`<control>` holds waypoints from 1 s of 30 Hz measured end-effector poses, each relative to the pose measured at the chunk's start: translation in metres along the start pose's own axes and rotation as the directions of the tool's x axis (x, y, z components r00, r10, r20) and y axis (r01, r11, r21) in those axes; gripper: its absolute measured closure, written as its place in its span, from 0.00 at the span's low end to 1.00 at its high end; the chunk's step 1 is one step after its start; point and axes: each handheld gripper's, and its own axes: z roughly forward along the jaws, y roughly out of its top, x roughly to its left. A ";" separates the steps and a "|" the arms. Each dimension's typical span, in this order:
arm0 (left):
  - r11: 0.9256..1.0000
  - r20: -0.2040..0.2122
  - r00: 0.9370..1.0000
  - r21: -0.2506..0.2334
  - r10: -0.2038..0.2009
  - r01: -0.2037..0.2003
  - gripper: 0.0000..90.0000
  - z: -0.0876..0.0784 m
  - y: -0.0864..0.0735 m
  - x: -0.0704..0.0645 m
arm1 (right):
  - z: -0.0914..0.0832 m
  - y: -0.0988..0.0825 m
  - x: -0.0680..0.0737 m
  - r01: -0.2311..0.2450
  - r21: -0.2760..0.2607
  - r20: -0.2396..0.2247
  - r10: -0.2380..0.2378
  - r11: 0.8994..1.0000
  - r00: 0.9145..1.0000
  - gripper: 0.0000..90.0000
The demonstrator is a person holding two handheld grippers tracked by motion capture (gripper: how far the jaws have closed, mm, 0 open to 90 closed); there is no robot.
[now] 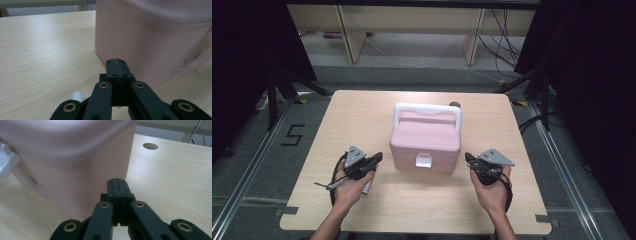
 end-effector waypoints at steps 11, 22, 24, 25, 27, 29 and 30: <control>0.999 0.035 0.999 0.019 0.027 -0.027 1.00 0.018 0.004 -0.007 | 0.016 0.010 0.003 0.073 0.013 -0.010 -0.073 0.997 0.997 1.00; 0.998 0.032 0.998 0.027 0.049 -0.050 1.00 0.015 0.003 -0.007 | 0.028 0.014 -0.001 0.054 0.008 -0.022 -0.054 0.999 0.998 1.00; 0.998 0.035 0.998 0.020 0.052 -0.053 1.00 0.015 0.002 -0.005 | 0.031 0.015 0.000 0.065 0.004 -0.025 -0.065 0.998 0.998 1.00; 0.998 0.033 0.998 0.020 0.056 -0.057 1.00 0.015 0.002 -0.004 | 0.033 0.017 0.000 0.068 0.014 -0.036 -0.068 0.998 0.997 1.00; 0.998 0.025 0.998 0.031 0.061 -0.061 1.00 0.014 0.003 -0.004 | 0.032 0.017 0.001 0.052 0.024 -0.026 -0.052 0.998 0.998 1.00; 0.998 0.022 0.998 0.030 0.063 -0.063 1.00 0.013 0.003 -0.004 | 0.038 0.019 0.001 0.070 0.008 -0.026 -0.069 0.998 0.997 1.00; 0.998 0.023 0.998 0.029 0.058 -0.058 1.00 0.012 0.003 -0.004 | 0.039 0.020 0.000 0.086 0.009 -0.030 -0.085 0.996 0.996 1.00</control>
